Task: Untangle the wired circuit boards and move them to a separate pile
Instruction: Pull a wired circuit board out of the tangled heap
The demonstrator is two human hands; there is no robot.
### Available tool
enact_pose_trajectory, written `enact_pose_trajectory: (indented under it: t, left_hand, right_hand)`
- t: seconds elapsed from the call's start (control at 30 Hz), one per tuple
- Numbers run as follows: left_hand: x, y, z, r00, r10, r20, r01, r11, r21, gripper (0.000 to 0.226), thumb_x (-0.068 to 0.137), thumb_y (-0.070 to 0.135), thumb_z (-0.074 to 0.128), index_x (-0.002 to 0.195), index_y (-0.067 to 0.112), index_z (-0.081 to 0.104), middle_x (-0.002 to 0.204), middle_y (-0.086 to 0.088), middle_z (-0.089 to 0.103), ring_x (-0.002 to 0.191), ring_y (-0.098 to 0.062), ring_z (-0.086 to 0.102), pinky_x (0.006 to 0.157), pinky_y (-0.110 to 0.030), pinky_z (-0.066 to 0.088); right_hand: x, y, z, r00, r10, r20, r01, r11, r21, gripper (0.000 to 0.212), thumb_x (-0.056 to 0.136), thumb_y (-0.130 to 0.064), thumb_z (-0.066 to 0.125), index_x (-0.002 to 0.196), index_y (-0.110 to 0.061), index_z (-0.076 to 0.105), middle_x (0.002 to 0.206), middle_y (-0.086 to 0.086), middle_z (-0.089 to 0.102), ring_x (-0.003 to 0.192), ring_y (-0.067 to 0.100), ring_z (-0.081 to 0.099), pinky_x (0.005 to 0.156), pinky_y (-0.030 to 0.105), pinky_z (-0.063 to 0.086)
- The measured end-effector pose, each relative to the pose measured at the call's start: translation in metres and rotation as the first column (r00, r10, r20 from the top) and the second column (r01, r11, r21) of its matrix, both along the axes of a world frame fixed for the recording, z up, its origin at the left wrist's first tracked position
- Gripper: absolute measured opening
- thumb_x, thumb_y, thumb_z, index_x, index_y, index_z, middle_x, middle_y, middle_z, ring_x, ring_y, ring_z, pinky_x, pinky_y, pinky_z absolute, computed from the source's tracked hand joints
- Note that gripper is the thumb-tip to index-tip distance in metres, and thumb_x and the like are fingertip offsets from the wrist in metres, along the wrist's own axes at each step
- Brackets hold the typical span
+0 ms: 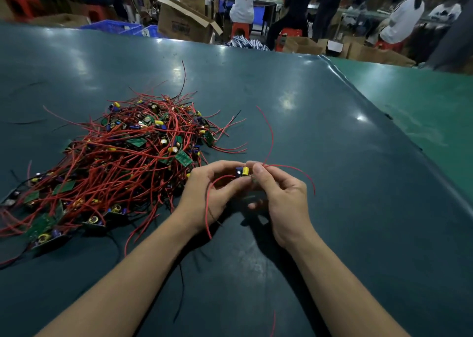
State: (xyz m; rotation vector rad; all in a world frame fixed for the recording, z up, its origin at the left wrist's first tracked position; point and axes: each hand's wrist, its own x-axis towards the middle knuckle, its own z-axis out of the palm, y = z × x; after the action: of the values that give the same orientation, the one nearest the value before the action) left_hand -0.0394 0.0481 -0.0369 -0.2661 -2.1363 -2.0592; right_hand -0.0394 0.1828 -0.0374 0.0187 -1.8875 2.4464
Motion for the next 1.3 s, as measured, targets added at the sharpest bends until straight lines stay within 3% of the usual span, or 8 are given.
enact_pose_trajectory:
  t: [0.13, 0.4, 0.53, 0.63, 0.77, 0.97, 1.1, 1.3]
  left_hand:
    - [0.001, -0.001, 0.0, 0.998, 0.057, 0.004, -0.057, 0.997, 0.049, 0.017, 0.074, 0.005, 0.078, 0.091, 0.006, 0.073, 0.086, -0.008, 0.076, 0.077, -0.014, 0.07, 0.076, -0.029, 0.058]
    - [0.003, -0.001, 0.004, 0.998, 0.017, 0.065, -0.026, 0.99, 0.14, 0.019, 0.075, 0.024, 0.068, 0.087, 0.01, 0.07, 0.066, -0.001, 0.069, 0.058, -0.013, 0.063, 0.061, -0.025, 0.053]
    - [0.003, 0.0, 0.002, 0.997, 0.014, 0.08, -0.027, 0.987, 0.158, 0.007, 0.08, 0.012, 0.072, 0.085, 0.008, 0.07, 0.064, 0.001, 0.069, 0.055, -0.009, 0.06, 0.057, -0.018, 0.05]
    - [0.003, -0.001, 0.0, 1.0, 0.025, 0.003, -0.025, 0.994, 0.106, 0.019, 0.078, -0.002, 0.074, 0.097, 0.004, 0.072, 0.077, 0.001, 0.072, 0.065, -0.01, 0.064, 0.064, -0.019, 0.053]
    - [0.006, -0.001, 0.001, 0.997, -0.075, -0.014, 0.076, 0.995, 0.067, 0.03, 0.069, 0.008, 0.078, 0.099, 0.007, 0.074, 0.083, -0.006, 0.076, 0.073, -0.013, 0.068, 0.071, -0.022, 0.056]
    - [0.004, -0.003, 0.003, 0.998, -0.062, 0.024, 0.06, 0.994, 0.087, 0.021, 0.071, 0.013, 0.076, 0.091, 0.011, 0.073, 0.074, 0.003, 0.074, 0.061, -0.01, 0.066, 0.057, -0.018, 0.051]
    - [0.004, -0.003, 0.004, 0.998, -0.044, 0.049, 0.042, 0.998, 0.048, 0.02, 0.074, 0.018, 0.074, 0.092, 0.01, 0.073, 0.077, -0.006, 0.073, 0.061, -0.013, 0.067, 0.055, -0.019, 0.051]
    - [0.003, -0.004, 0.003, 0.996, -0.034, 0.082, 0.026, 0.996, 0.09, 0.024, 0.071, 0.022, 0.073, 0.092, 0.01, 0.073, 0.077, -0.01, 0.072, 0.06, -0.011, 0.065, 0.055, -0.017, 0.05]
  right_hand:
    - [-0.001, 0.001, 0.002, 0.997, -0.07, 0.029, 0.071, 0.996, -0.056, 0.012, 0.089, -0.009, 0.068, 0.082, -0.013, 0.077, 0.09, 0.003, 0.074, 0.061, 0.013, 0.065, 0.043, 0.022, 0.047]
    - [-0.002, 0.004, 0.004, 0.995, -0.082, 0.063, 0.095, 0.969, -0.227, 0.01, 0.088, -0.008, 0.067, 0.081, -0.004, 0.074, 0.066, 0.003, 0.065, 0.042, 0.009, 0.043, 0.036, 0.017, 0.029]
    - [-0.006, 0.011, 0.004, 0.986, -0.127, 0.107, 0.153, 0.945, -0.289, 0.01, 0.088, -0.009, 0.067, 0.081, -0.005, 0.072, 0.065, 0.002, 0.063, 0.044, 0.008, 0.044, 0.036, 0.018, 0.031]
    - [-0.003, 0.006, 0.0, 0.991, -0.078, 0.111, 0.091, 0.988, -0.122, 0.016, 0.091, -0.014, 0.066, 0.08, -0.004, 0.071, 0.066, 0.004, 0.065, 0.044, 0.009, 0.05, 0.035, 0.019, 0.035]
    - [-0.001, 0.002, -0.003, 0.994, -0.082, 0.07, 0.078, 0.995, 0.061, 0.018, 0.09, -0.014, 0.068, 0.074, -0.006, 0.073, 0.055, 0.002, 0.062, 0.041, 0.009, 0.049, 0.034, 0.018, 0.036]
    - [-0.005, 0.008, 0.003, 0.988, -0.055, 0.146, 0.076, 0.986, -0.15, 0.014, 0.09, -0.009, 0.065, 0.08, -0.003, 0.071, 0.058, -0.002, 0.054, 0.044, 0.006, 0.041, 0.035, 0.016, 0.028]
    - [-0.008, 0.014, 0.004, 0.977, -0.075, 0.201, 0.135, 0.944, -0.303, 0.017, 0.092, -0.01, 0.062, 0.081, -0.003, 0.072, 0.06, -0.002, 0.055, 0.045, 0.005, 0.041, 0.036, 0.015, 0.028]
    - [-0.014, 0.018, 0.006, 0.944, -0.282, 0.169, 0.325, 0.882, -0.343, 0.019, 0.092, -0.006, 0.062, 0.076, -0.003, 0.071, 0.06, 0.001, 0.057, 0.042, 0.005, 0.04, 0.035, 0.016, 0.028]
